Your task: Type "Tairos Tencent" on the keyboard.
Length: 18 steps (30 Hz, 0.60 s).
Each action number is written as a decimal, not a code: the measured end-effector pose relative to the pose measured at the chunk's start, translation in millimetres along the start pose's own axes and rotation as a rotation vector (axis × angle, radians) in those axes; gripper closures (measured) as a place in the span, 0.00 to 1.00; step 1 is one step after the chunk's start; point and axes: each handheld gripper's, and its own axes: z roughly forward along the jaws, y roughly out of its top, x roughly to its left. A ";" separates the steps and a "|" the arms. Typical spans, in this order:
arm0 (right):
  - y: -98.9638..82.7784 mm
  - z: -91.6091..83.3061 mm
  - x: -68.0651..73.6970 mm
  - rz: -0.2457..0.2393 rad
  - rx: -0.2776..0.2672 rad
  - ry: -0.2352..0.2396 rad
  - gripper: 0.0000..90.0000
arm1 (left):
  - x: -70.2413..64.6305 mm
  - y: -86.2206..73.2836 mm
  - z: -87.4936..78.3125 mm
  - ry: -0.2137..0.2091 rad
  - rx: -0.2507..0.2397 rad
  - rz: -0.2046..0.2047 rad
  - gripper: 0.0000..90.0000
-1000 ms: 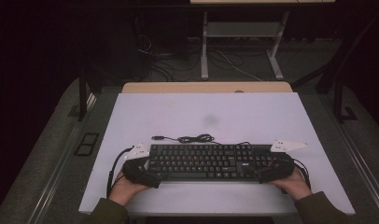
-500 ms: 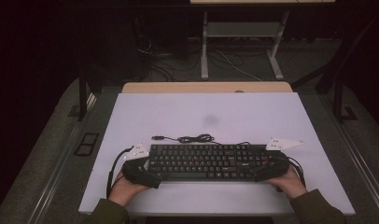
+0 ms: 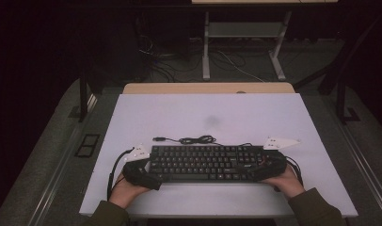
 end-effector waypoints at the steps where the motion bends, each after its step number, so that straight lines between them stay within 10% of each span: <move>1: 0.2 0.8 0.0 -0.001 0.003 0.003 0.04 | 0.0 0.0 -0.1 -0.001 0.001 0.001 0.00; 18: 5.3 15.5 2.8 -0.016 0.025 0.015 0.04 | 0.6 -0.7 1.0 -0.004 0.001 0.002 0.00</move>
